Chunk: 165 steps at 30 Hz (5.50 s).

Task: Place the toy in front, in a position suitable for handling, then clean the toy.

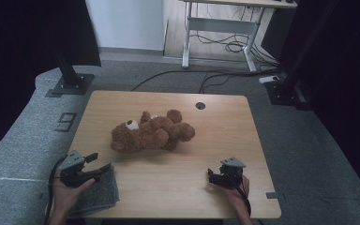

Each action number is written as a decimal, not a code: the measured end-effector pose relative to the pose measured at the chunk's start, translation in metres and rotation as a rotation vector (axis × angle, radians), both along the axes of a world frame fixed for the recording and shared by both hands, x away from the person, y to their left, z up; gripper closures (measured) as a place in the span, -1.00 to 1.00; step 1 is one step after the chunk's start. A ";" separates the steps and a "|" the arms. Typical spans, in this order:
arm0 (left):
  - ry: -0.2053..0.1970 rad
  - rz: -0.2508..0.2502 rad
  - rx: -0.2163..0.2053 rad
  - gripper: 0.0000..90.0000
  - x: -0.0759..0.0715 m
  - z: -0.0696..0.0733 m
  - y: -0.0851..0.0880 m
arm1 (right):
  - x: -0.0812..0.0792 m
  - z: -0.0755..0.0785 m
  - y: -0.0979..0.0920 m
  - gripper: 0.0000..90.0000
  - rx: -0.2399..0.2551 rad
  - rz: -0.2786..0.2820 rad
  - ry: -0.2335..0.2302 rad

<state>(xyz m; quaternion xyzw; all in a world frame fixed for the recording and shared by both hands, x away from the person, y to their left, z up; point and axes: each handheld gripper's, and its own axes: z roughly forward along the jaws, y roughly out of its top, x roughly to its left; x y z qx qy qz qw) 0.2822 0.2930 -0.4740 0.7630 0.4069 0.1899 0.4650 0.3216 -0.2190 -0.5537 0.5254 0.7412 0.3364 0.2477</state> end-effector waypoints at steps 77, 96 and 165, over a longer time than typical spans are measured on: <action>0.005 -0.002 -0.026 -0.38 -0.002 -0.005 -0.001 | 0.054 0.046 0.070 0.42 0.194 0.379 -0.093; 0.017 -0.001 -0.009 -0.37 0.001 -0.008 -0.004 | -0.006 0.031 0.038 0.38 0.220 0.285 -0.124; 0.212 0.034 0.194 -0.67 -0.008 -0.065 0.004 | -0.011 0.042 0.014 -0.34 0.345 0.219 -0.265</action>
